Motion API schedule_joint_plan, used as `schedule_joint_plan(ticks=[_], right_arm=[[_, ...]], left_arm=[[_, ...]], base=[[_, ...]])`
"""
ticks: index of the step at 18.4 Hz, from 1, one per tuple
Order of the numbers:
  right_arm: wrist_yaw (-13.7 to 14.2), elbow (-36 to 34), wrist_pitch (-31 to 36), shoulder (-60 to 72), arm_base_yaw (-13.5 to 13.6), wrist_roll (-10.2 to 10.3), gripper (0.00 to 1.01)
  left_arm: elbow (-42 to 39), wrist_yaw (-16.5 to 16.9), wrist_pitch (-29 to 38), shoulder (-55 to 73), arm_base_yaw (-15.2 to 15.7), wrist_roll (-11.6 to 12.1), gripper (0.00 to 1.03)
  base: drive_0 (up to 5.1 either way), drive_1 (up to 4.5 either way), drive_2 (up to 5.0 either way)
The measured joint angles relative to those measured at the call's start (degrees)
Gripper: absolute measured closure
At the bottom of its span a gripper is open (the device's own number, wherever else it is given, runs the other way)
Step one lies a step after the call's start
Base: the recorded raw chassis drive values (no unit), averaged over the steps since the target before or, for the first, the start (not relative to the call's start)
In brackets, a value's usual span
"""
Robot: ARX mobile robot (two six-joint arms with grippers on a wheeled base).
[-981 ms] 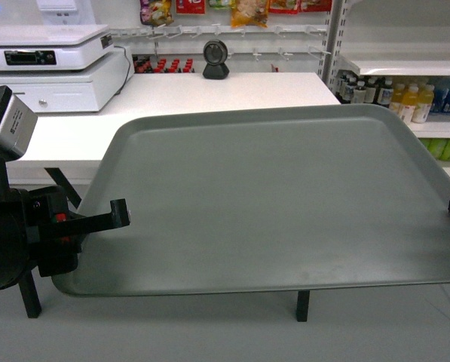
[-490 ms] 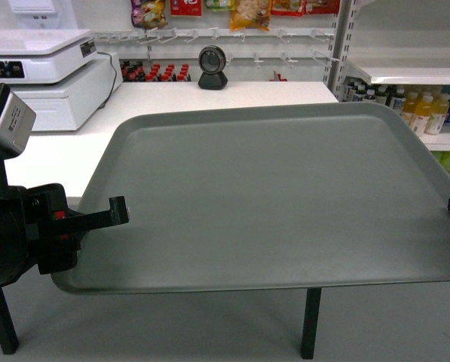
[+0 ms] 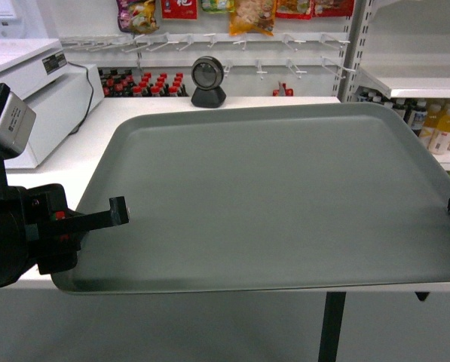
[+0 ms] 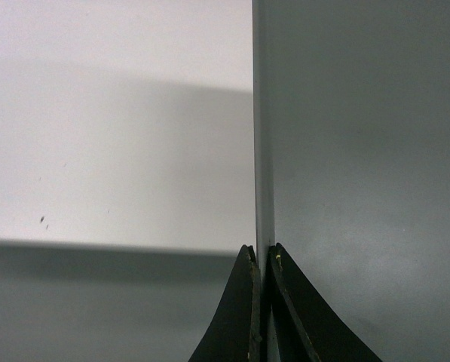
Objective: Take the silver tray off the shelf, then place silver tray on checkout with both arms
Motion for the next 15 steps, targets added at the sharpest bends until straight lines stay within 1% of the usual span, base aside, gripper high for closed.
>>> schedule_joint_plan(ticks=[12,15], right_arm=[[0.0,0.0,0.0,0.0,0.0,0.0,0.98],[0.0,0.0,0.3,0.1,0.0,0.0,0.98]], left_arm=[[0.0,0.0,0.0,0.0,0.0,0.0,1.00],[0.1,0.0,0.4,0.2,0.0,0.0,1.00]], base=[[-0.1,4.15,-4.3],[0.0,0.00,0.0]])
